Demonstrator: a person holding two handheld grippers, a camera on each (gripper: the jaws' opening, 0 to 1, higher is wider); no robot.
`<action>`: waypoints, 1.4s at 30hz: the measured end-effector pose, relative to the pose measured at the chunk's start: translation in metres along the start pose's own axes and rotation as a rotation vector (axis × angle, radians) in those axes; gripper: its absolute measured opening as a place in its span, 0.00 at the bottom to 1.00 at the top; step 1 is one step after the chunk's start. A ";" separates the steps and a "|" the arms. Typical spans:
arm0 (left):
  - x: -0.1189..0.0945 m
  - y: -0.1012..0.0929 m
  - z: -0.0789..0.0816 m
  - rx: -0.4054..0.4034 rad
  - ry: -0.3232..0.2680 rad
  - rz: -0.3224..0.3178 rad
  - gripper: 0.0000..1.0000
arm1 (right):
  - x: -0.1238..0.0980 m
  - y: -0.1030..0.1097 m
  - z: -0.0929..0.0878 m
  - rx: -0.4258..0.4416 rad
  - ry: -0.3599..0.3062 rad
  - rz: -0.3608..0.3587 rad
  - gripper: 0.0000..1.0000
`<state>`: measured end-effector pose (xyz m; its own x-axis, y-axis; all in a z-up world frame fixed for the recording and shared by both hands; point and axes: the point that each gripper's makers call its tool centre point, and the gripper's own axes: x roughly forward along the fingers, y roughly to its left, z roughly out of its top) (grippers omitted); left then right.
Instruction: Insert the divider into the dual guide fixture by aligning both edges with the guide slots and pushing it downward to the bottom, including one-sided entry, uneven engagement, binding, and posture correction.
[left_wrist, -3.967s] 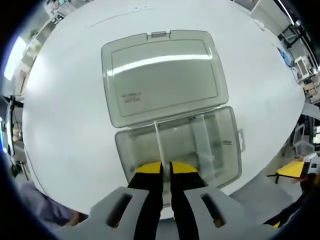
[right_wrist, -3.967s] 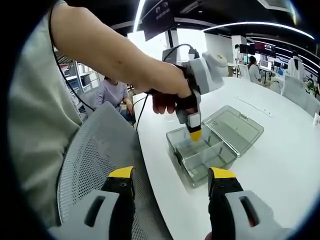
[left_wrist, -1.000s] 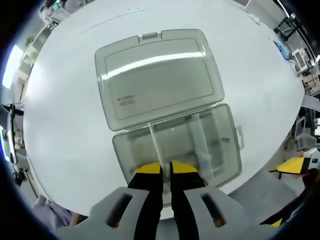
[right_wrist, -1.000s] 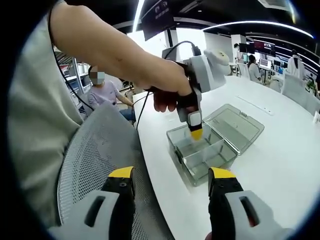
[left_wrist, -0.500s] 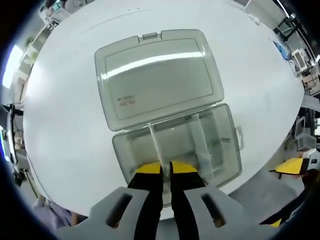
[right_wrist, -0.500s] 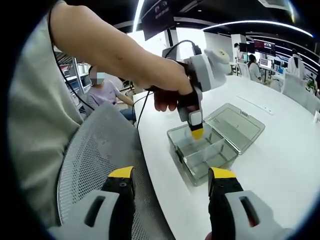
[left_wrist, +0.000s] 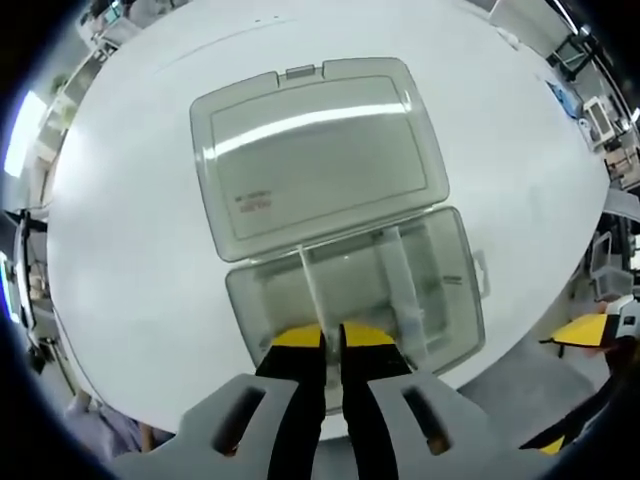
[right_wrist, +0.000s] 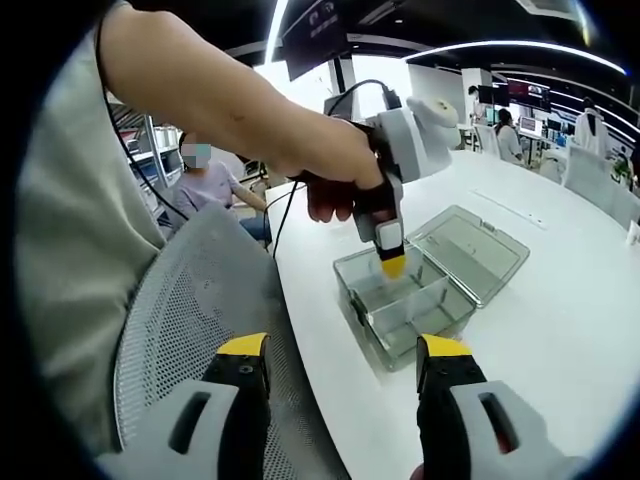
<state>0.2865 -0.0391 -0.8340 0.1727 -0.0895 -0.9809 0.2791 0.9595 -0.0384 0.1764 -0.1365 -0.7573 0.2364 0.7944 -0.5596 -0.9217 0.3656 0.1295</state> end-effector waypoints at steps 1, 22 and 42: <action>0.000 0.000 0.000 -0.002 0.000 -0.001 0.02 | 0.000 0.000 0.000 -0.001 0.000 0.000 0.56; 0.009 0.002 -0.003 0.001 -0.004 0.014 0.02 | -0.001 -0.001 -0.002 0.006 0.003 0.000 0.56; 0.018 0.001 -0.008 -0.018 -0.010 -0.010 0.02 | -0.001 -0.004 -0.003 0.007 0.013 -0.001 0.56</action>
<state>0.2829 -0.0374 -0.8534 0.1799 -0.1016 -0.9784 0.2636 0.9633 -0.0516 0.1787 -0.1403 -0.7594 0.2335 0.7876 -0.5702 -0.9191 0.3701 0.1349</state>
